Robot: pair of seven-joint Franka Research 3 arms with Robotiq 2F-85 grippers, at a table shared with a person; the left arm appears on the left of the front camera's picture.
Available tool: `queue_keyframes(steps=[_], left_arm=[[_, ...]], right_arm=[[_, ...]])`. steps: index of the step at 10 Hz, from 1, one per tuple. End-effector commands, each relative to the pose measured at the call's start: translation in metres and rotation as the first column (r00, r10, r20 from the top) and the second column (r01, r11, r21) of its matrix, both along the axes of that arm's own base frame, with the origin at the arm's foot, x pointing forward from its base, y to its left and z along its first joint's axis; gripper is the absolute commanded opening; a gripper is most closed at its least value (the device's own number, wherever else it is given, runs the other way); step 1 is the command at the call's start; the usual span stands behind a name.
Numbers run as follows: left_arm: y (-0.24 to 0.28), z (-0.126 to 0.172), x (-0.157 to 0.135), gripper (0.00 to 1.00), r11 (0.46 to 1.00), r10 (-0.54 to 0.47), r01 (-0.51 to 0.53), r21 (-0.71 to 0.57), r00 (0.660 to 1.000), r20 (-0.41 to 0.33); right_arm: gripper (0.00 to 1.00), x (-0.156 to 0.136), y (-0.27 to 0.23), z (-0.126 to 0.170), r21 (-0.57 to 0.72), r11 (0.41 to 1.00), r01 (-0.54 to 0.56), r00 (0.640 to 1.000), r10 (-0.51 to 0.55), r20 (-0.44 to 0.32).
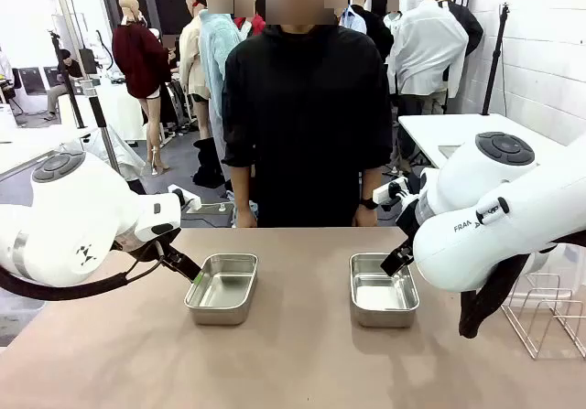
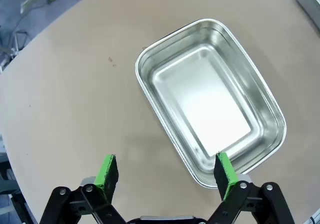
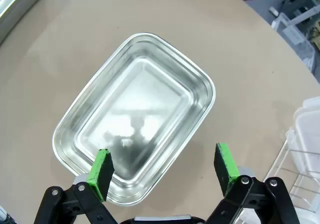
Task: Place the bread in airtight containers.
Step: Lift both Airtight Container.
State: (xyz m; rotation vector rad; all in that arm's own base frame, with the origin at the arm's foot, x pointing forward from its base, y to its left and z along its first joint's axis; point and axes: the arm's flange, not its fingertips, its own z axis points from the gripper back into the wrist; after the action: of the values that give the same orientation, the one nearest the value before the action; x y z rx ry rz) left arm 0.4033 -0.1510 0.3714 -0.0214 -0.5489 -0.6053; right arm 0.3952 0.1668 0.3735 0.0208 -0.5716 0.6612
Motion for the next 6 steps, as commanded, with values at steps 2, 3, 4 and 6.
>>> queue_keyframes(steps=[2,3,4,6], left_arm=[[0.0000,0.0000,0.0000,1.00,1.000,0.000,0.000,0.000,1.000,0.000],[0.0000,0.0000,0.0000,1.00,1.000,0.000,0.000,0.000,1.000,0.000],[0.0000,0.0000,0.0000,1.00,1.000,0.000,0.000,0.000,1.000,0.000],[0.0000,0.0000,0.0000,1.00,1.000,0.000,0.000,0.000,1.000,0.000]], right_arm=[[1.00,0.0000,0.0000,0.0000,0.000,1.000,0.000,1.000,0.000,0.000],[1.00,0.0000,0.0000,0.0000,0.000,1.000,0.000,1.000,0.000,0.000],[1.00,0.0000,0.0000,0.0000,0.000,1.000,0.000,1.000,0.000,0.000],[1.00,0.0000,0.0000,0.0000,0.000,1.000,0.000,1.000,0.000,0.000]])
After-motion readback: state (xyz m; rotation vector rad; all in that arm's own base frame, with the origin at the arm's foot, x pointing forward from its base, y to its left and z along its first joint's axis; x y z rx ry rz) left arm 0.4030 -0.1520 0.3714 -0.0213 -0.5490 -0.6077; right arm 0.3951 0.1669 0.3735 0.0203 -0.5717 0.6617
